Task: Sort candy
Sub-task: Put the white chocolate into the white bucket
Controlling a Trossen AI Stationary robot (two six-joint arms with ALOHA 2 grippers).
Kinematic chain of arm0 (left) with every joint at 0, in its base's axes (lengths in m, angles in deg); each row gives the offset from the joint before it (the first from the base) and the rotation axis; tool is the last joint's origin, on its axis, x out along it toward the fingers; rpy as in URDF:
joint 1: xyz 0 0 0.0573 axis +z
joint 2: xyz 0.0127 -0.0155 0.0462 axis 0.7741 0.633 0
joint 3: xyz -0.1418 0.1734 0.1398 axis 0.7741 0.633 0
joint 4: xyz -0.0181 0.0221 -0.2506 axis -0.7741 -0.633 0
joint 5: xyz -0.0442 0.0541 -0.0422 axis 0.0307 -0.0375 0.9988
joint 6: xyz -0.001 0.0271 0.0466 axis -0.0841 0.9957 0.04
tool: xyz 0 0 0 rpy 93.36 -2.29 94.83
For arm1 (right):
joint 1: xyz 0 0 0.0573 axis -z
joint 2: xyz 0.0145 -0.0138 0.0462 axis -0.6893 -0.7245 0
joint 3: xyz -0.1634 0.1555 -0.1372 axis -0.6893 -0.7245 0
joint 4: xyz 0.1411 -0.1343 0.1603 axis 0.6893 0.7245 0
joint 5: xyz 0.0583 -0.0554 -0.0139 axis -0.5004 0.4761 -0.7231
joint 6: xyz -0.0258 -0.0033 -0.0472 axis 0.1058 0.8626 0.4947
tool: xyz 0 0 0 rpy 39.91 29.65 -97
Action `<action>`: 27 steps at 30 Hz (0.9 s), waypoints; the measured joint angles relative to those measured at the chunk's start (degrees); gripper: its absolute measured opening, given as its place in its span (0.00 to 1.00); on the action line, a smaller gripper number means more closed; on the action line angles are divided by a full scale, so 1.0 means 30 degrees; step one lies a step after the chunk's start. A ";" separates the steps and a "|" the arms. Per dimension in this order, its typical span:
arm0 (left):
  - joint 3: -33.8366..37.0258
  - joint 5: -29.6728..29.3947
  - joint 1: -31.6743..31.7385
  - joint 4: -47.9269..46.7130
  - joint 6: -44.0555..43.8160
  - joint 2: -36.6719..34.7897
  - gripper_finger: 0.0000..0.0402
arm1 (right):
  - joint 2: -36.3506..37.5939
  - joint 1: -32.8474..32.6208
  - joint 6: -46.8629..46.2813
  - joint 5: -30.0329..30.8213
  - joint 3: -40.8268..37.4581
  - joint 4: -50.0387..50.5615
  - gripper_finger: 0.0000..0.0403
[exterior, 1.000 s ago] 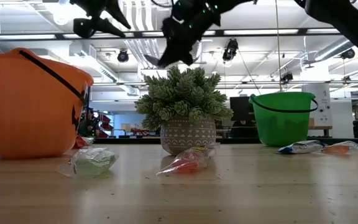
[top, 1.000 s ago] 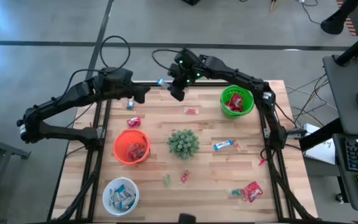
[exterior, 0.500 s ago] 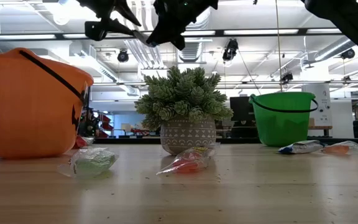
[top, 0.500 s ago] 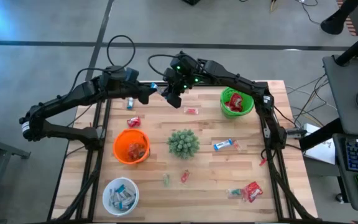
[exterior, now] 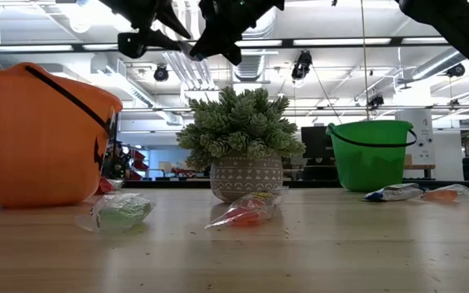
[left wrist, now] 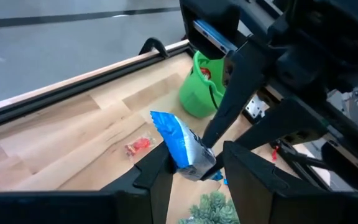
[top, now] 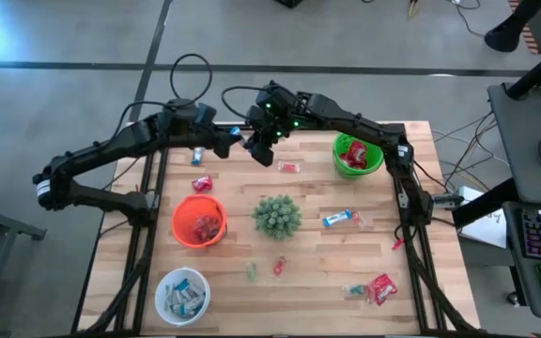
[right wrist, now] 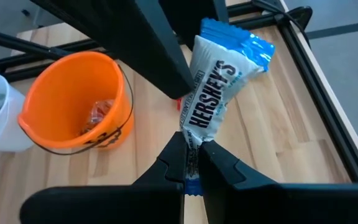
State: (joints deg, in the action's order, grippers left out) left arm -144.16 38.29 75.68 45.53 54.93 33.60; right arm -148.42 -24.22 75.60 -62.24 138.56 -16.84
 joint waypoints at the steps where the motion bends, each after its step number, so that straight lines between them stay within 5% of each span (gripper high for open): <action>1: 0.0000 0.0017 0.0000 0.0007 0.0165 0.0065 0.31 | 0.0000 0.0000 0.0004 0.0000 0.0000 0.0027 0.03; 6: 0.0000 0.0045 0.0000 -0.0010 0.1006 0.0280 0.23 | 0.0000 0.0000 0.0251 -0.0005 0.0000 0.0375 0.03; 12: 0.0000 0.0059 -0.0007 -0.0001 0.2229 0.0304 0.03 | 0.0000 0.0000 0.0493 -0.0003 0.0000 0.0424 0.03; 22: -0.0007 0.0394 -0.0007 0.0087 0.2863 0.0282 0.01 | 0.0007 -0.0007 0.0777 -0.0005 0.0296 0.0563 0.04; 27: -0.0029 0.0402 -0.0007 0.0095 0.2870 0.0275 0.00 | 0.0036 -0.0007 0.0792 -0.0012 0.0528 0.0603 0.16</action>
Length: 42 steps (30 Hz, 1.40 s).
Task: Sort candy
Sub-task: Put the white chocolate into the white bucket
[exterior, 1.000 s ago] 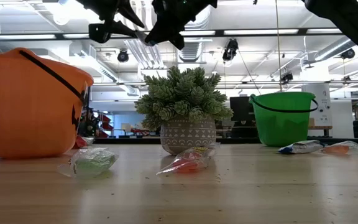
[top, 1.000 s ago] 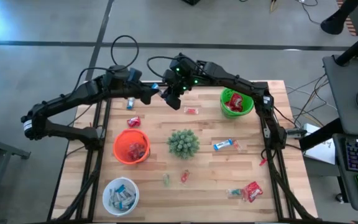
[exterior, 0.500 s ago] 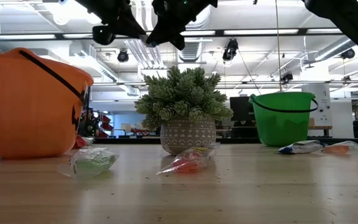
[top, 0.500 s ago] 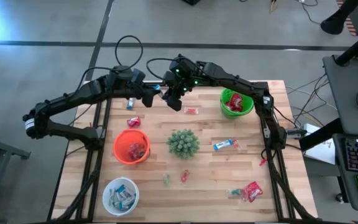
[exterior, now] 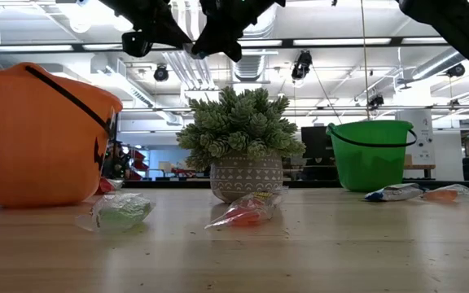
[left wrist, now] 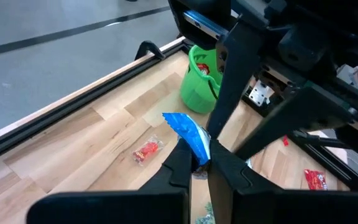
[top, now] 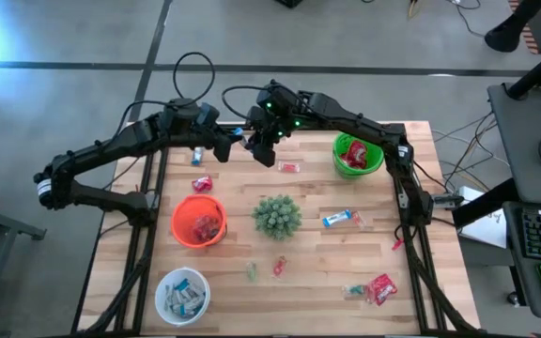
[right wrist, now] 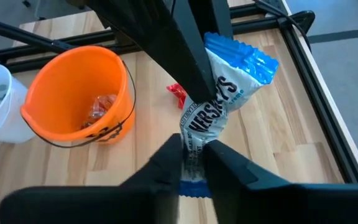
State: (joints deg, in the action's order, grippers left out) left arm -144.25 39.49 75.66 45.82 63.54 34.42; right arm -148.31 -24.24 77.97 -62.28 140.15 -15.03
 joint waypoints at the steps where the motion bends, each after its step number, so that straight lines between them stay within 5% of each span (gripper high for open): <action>1: 0.0000 0.0000 0.0000 0.0000 0.0002 0.0000 0.00 | 0.0003 0.0003 0.0003 0.0000 0.0026 -0.0008 0.19; 11: 0.0044 0.1555 -0.0051 -0.1085 0.0568 -0.0414 0.00 | 0.0613 0.0039 -0.0101 0.0044 0.0113 0.1211 0.46; 16: 0.0044 0.4100 -0.0235 -0.2958 0.0641 -0.1067 0.00 | 0.1452 0.0029 -0.0153 0.0036 0.0106 0.2476 0.50; 23: 0.0044 0.5182 -0.1379 -0.5885 0.1254 -0.2580 0.00 | 0.2350 0.0066 -0.2481 0.0068 0.0106 0.3514 0.50; 34: 0.0036 0.5170 -0.6123 -0.8076 0.0354 -0.5010 0.00 | 0.2543 0.0051 -0.5622 0.0087 0.0070 0.6578 0.50; 42: 0.0036 0.5142 -1.1632 -1.0200 0.0099 -0.5781 0.00 | 0.2535 0.0015 -0.6792 0.0084 0.0062 1.0382 0.50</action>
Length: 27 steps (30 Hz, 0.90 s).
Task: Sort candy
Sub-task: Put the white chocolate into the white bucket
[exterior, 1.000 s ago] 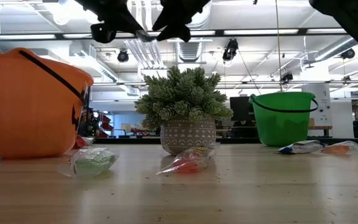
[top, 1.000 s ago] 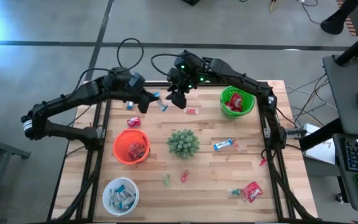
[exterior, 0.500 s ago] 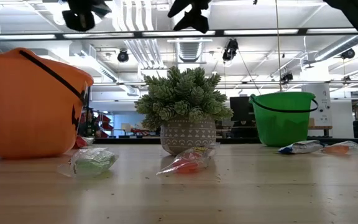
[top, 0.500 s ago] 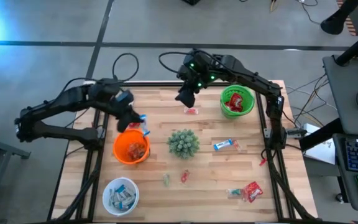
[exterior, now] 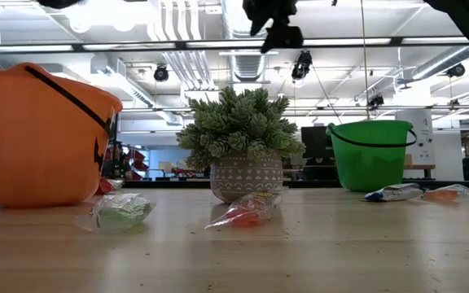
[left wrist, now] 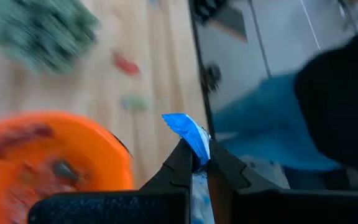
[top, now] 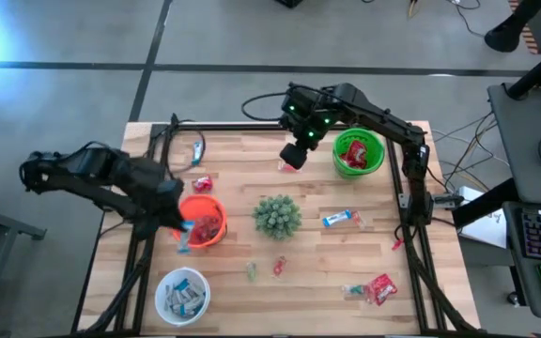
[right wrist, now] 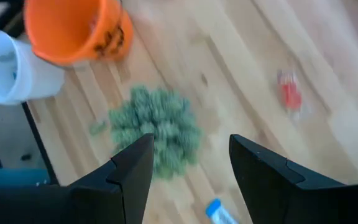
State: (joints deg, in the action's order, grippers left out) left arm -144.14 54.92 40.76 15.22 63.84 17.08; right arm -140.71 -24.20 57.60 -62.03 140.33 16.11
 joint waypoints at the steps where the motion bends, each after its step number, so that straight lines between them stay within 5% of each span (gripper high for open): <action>1: 0.0000 -0.0099 -0.0708 -0.0183 -0.0424 -0.0026 0.00 | 0.0000 -0.0002 -0.0211 -0.0004 0.0000 0.0337 0.50; 16: 0.0043 -0.2284 -0.7218 -0.0220 -0.4223 0.1567 0.00 | 0.0000 -0.0511 -0.1729 -0.0004 0.0000 0.0900 0.50; 27: 0.1853 -0.3372 -0.9303 0.0997 -0.4507 0.3536 0.00 | -0.0007 -0.1038 -0.2235 -0.0004 -0.0007 0.0893 0.50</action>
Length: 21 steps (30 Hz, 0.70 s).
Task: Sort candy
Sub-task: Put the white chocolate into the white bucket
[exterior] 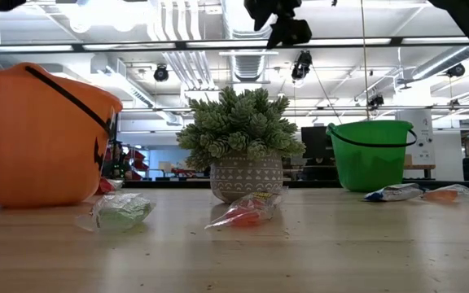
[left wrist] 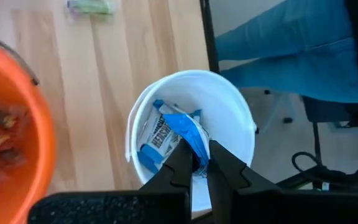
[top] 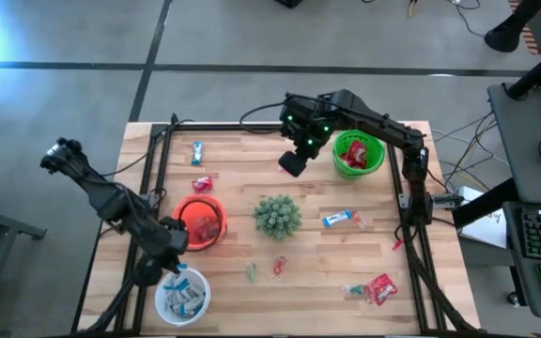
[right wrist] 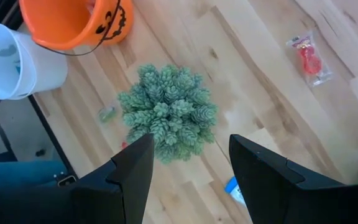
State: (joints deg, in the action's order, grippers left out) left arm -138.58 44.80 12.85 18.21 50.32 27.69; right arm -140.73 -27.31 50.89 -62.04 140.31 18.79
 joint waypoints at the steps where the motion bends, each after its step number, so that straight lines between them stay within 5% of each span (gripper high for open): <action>1: 0.0131 0.0000 -0.0045 0.0311 -0.0034 0.0098 0.00 | 0.0000 -0.0041 -0.0076 0.0002 0.0000 0.0002 0.50; 12: 0.1040 0.0351 -0.0237 0.2901 -0.0480 0.0781 0.02 | -0.0015 -0.0216 -0.0098 -0.0044 0.0000 0.0034 0.50; 21: 0.1032 0.0968 -0.0244 0.2858 -0.1932 0.0788 0.19 | 0.0107 -0.0252 -0.0093 0.1939 -0.0022 0.0630 0.50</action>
State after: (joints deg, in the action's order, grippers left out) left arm -135.48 47.71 12.12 26.78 44.52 30.05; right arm -140.41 -28.07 50.61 -56.22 140.25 20.68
